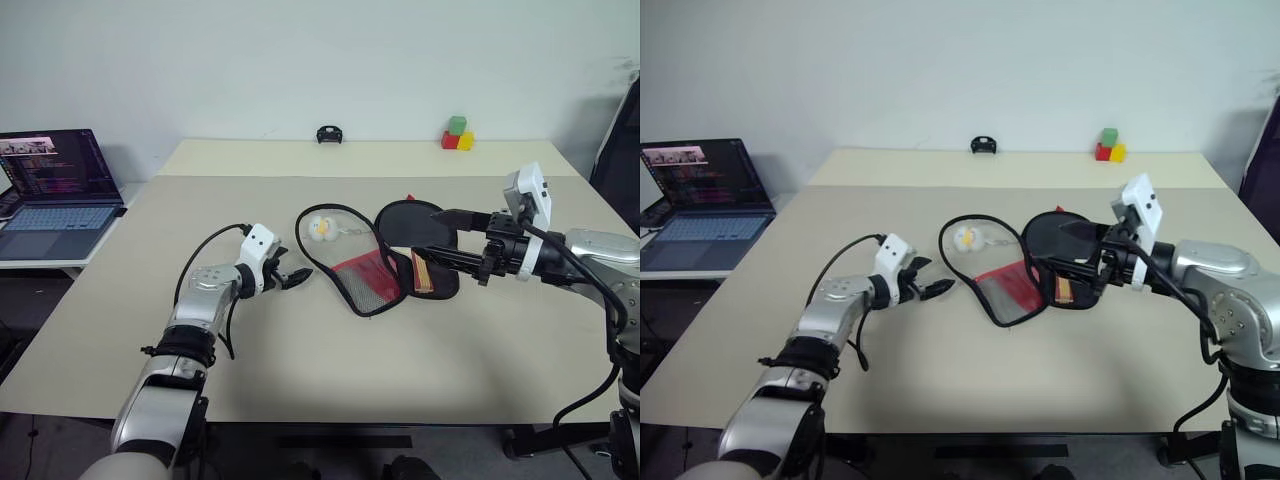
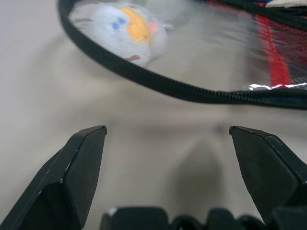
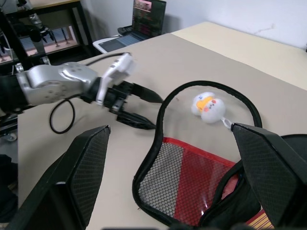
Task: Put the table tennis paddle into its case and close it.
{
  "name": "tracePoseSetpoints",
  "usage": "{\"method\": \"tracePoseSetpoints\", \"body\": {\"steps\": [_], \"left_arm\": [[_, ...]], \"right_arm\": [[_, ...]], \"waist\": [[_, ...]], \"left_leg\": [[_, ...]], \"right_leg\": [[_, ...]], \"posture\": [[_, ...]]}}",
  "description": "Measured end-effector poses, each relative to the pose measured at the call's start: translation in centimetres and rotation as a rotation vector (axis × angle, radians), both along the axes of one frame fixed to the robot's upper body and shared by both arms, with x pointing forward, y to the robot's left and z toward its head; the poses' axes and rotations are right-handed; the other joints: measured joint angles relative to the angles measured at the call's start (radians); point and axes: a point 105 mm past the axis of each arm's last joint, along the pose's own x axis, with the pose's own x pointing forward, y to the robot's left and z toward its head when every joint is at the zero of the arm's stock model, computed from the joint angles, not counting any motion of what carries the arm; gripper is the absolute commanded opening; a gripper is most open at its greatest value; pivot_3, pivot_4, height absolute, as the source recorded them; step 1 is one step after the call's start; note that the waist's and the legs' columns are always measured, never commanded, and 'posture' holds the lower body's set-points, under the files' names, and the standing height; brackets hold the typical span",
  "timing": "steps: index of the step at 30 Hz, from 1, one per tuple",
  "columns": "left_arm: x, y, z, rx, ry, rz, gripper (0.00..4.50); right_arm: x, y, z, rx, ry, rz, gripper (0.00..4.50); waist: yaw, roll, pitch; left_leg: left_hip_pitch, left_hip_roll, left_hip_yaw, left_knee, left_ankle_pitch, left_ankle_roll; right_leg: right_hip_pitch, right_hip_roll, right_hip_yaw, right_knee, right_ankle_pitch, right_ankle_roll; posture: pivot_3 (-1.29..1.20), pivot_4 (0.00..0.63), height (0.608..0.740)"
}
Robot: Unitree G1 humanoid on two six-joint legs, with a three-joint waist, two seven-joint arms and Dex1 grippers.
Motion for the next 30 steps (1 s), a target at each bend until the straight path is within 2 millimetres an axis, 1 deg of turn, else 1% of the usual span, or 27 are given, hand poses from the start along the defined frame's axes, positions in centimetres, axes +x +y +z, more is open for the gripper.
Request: {"method": "tracePoseSetpoints", "body": {"steps": [3, 6, 9, 11, 14, 16, 18, 20, 24, 26, 28, 30], "left_arm": [[0.2, -1.3, -0.6, 0.006, 0.017, -0.03, 4.5], [0.3, -2.9, -0.4, 0.002, 0.018, -0.083, 4.5], [0.4, -5.1, 0.9, -0.011, -0.017, -0.152, 4.5], [0.5, -6.8, 2.4, -0.027, -0.053, -0.206, 4.5], [0.5, -9.3, 4.7, -0.048, -0.103, -0.282, 4.5], [0.4, -10.9, 6.3, -0.057, -0.144, -0.334, 4.5], [0.3, -12.2, 7.3, -0.066, -0.17, -0.368, 4.5], [0.2, -13.5, 7.7, -0.075, -0.178, -0.391, 4.5], [0.2, -16.2, 7.9, -0.089, -0.172, -0.396, 4.5], [0.2, -17.2, 8.2, -0.094, -0.177, -0.386, 4.5], [0.2, -18.2, 8.9, -0.105, -0.195, -0.383, 4.5], [0.1, -18.7, 9.6, -0.117, -0.221, -0.387, 4.5]], "right_arm": [[0.0, -0.1, 0.1, 0.0, 0.001, 0.0, 4.43], [0.0, -0.4, 0.1, -0.008, 0.0, -0.017, 4.43], [0.1, -1.0, 0.3, -0.022, -0.008, -0.044, 4.43], [0.1, -1.7, 0.1, -0.044, -0.005, -0.075, 4.43], [0.5, -3.4, -0.2, -0.092, 0.001, -0.146, 4.43], [0.7, -4.9, 0.2, -0.102, -0.015, -0.198, 4.43], [0.7, -6.0, 0.5, -0.117, -0.024, -0.234, 4.43], [0.7, -7.0, 0.6, -0.127, -0.028, -0.267, 4.43], [0.9, -9.1, 0.0, -0.158, -0.003, -0.346, 4.43], [1.1, -10.1, -0.3, -0.161, 0.013, -0.384, 4.43], [1.2, -10.7, -0.5, -0.165, 0.017, -0.42, 4.43], [1.4, -11.1, -0.8, -0.173, 0.027, -0.453, 4.43]], "waist": [[0.0, 0.0, 0.0], [0.001, -0.001, 0.0], [0.003, -0.002, 0.001], [0.003, -0.003, 0.002], [0.004, -0.004, 0.003], [0.006, -0.005, 0.003], [0.005, -0.005, 0.003], [0.003, -0.005, 0.003], [0.004, -0.006, 0.004], [0.003, -0.006, 0.004], [0.003, -0.007, 0.004], [0.003, -0.006, 0.004]], "left_leg": [[0.0, 0.0, 0.0, 0.0, 0.0, 0.0], [-0.001, 0.0, 0.0, 0.0, 0.0, 0.0], [-0.001, 0.0, 0.0, 0.0, 0.0, 0.0], [-0.001, 0.0, 0.0, 0.001, 0.0, 0.0], [-0.002, -0.001, 0.0, 0.001, 0.0, 0.0], [-0.002, -0.001, 0.0, 0.001, 0.0, 0.0], [-0.002, 0.0, 0.0, 0.0, 0.0, 0.0], [-0.001, 0.0, 0.001, 0.001, 0.0, 0.0], [-0.001, -0.001, 0.002, 0.001, 0.0, 0.001], [-0.001, 0.0, 0.002, 0.001, 0.0, 0.001], [-0.001, 0.0, 0.002, 0.001, 0.0, 0.001], [-0.001, 0.0, 0.002, 0.001, 0.0, 0.0]], "right_leg": [[0.0, 0.0, 0.0, 0.0, 0.0, 0.0], [0.0, 0.0, 0.0, 0.0, 0.0, 0.0], [0.0, 0.0, 0.0, 0.0, 0.0, 0.0], [0.0, 0.0, 0.0, 0.0, 0.0, 0.0], [0.0, 0.0, 0.0, 0.0, 0.0, 0.0], [0.0, 0.0, 0.0, 0.0, 0.0, 0.0], [0.0, 0.0, 0.0, -0.001, 0.0, 0.0], [0.0, 0.0, 0.0, 0.0, 0.0, 0.0], [0.0, 0.0, 0.0, 0.0, 0.0, 0.0], [0.0, 0.0, 0.0, 0.0, 0.0, 0.0], [0.0, 0.0, 0.001, 0.0, 0.0, 0.0], [0.0, 0.0, 0.001, 0.0, 0.0, 0.0]], "posture": [[0.0, 0.15, 0.74], [0.0, 0.15, 0.74], [0.0, 0.15, 0.74], [0.0, 0.15, 0.74], [0.0, 0.15, 0.74], [0.0, 0.15, 0.74], [0.0, 0.15, 0.74], [0.0, 0.15, 0.74], [0.0, 0.15, 0.74], [0.0, 0.15, 0.74], [0.0, 0.15, 0.74], [0.0, 0.15, 0.74]]}}
